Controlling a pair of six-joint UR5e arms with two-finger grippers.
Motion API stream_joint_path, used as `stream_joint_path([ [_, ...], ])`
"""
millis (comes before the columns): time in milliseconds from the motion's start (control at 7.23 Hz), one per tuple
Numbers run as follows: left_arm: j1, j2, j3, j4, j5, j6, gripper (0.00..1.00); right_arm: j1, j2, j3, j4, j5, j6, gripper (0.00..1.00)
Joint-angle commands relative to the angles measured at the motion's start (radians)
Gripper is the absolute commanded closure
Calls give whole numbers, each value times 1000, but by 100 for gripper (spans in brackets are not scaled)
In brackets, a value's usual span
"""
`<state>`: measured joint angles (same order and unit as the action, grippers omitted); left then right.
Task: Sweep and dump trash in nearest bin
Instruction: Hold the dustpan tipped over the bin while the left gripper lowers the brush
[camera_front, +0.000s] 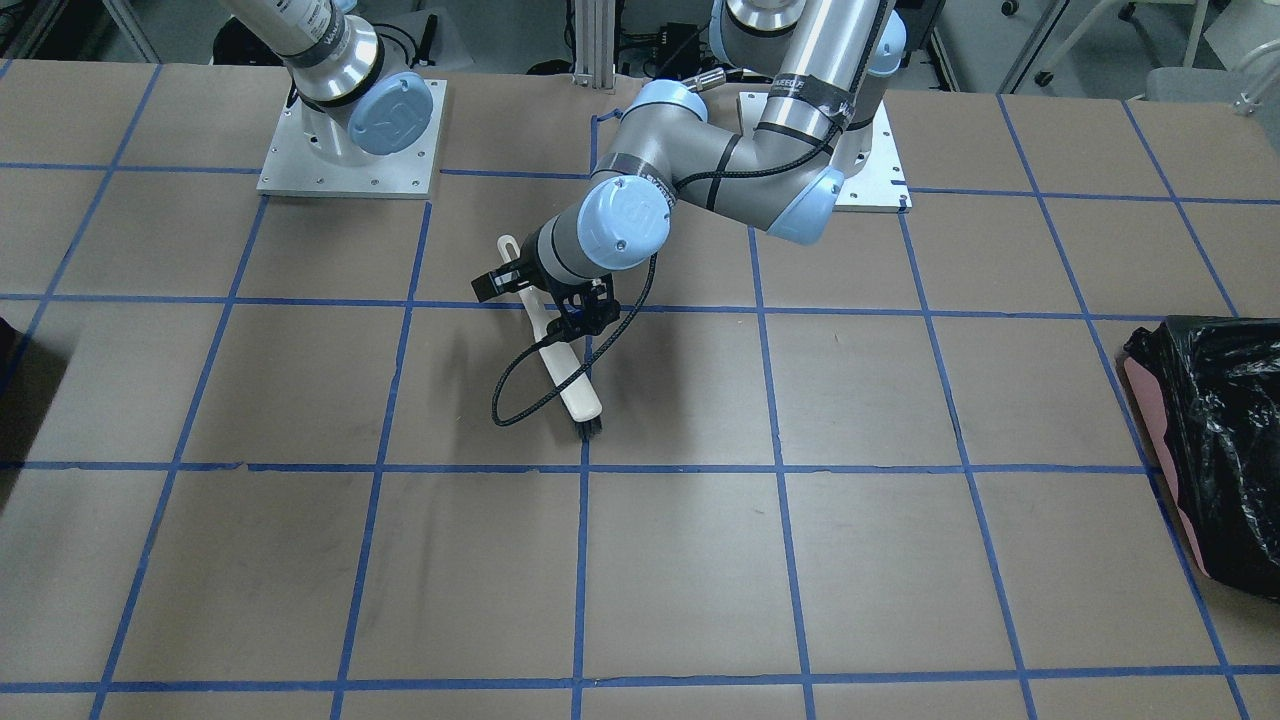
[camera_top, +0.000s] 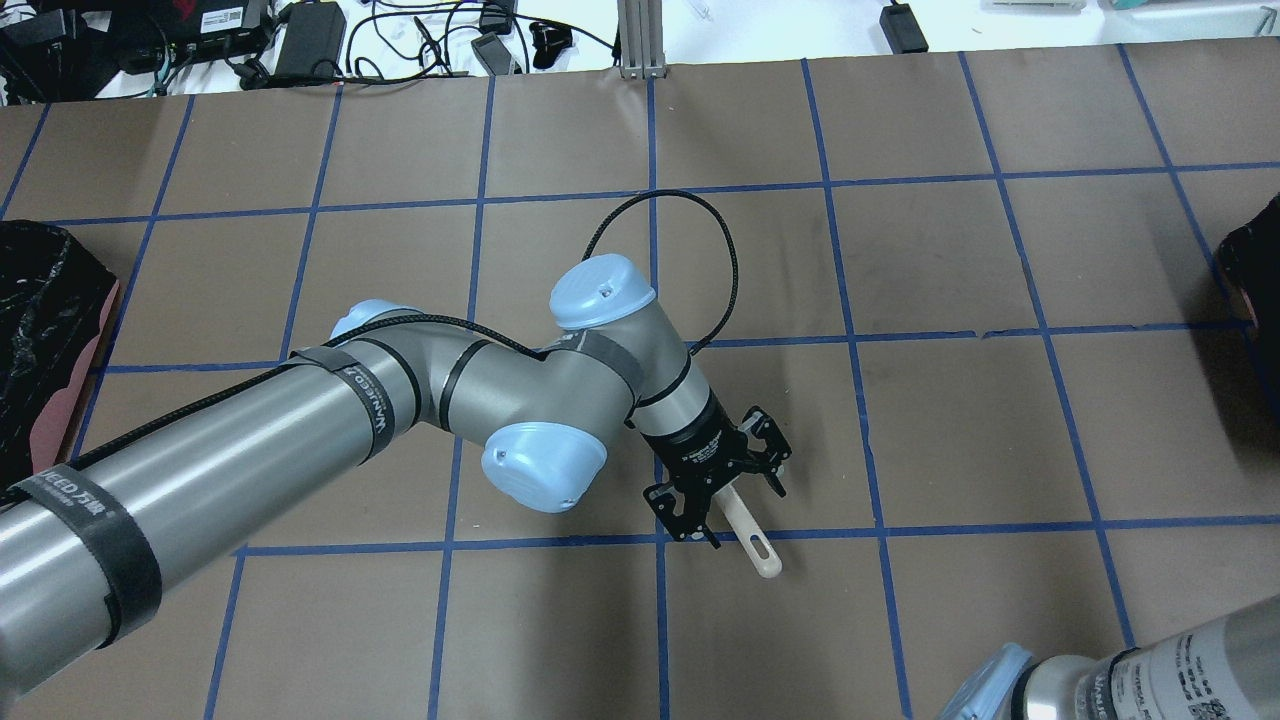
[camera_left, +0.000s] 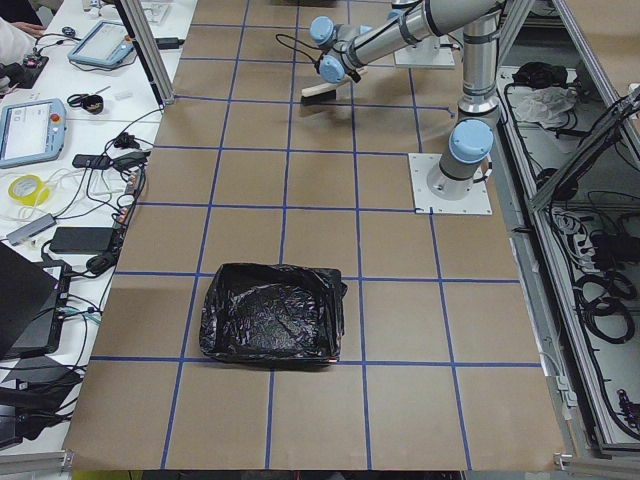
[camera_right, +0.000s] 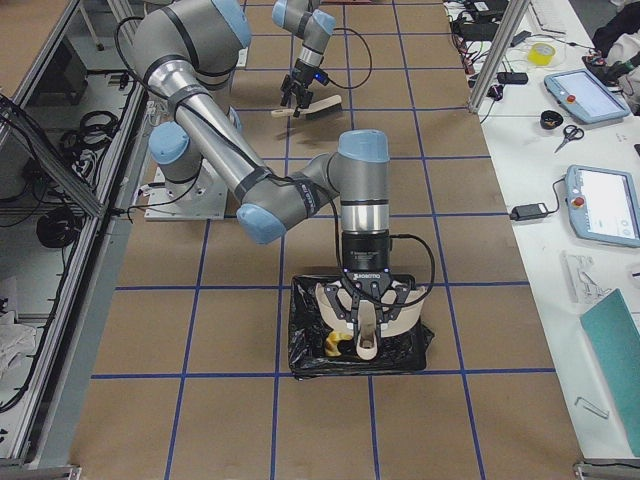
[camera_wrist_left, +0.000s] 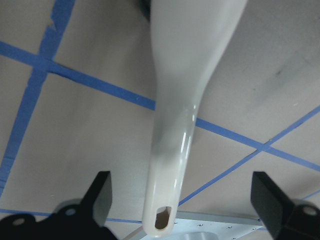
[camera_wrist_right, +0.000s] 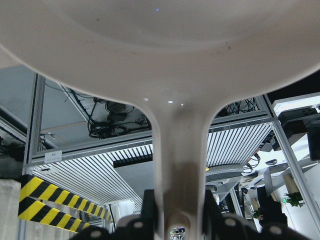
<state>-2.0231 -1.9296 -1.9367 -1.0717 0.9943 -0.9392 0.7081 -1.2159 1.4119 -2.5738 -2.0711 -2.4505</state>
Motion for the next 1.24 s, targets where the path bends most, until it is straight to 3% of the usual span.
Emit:
stream_joint_path([
  [0, -3, -12, -1, -1, -2, -1, 57, 63, -39, 1, 201, -3, 222, 100],
  [138, -3, -19, -1, -1, -2, -1, 65, 105, -42, 1, 263, -7, 320, 100],
  [415, -5, -17, 1, -1, 15, 20, 98, 169, -42, 4, 435, -12, 575, 100],
  [830, -3, -9, 2, -28, 136, 185, 99, 251, -60, 54, 596, -20, 876, 100],
  [1106, 0, 23, 24, -98, 145, 215, 97, 295, -99, 152, 607, 20, 1058, 100],
])
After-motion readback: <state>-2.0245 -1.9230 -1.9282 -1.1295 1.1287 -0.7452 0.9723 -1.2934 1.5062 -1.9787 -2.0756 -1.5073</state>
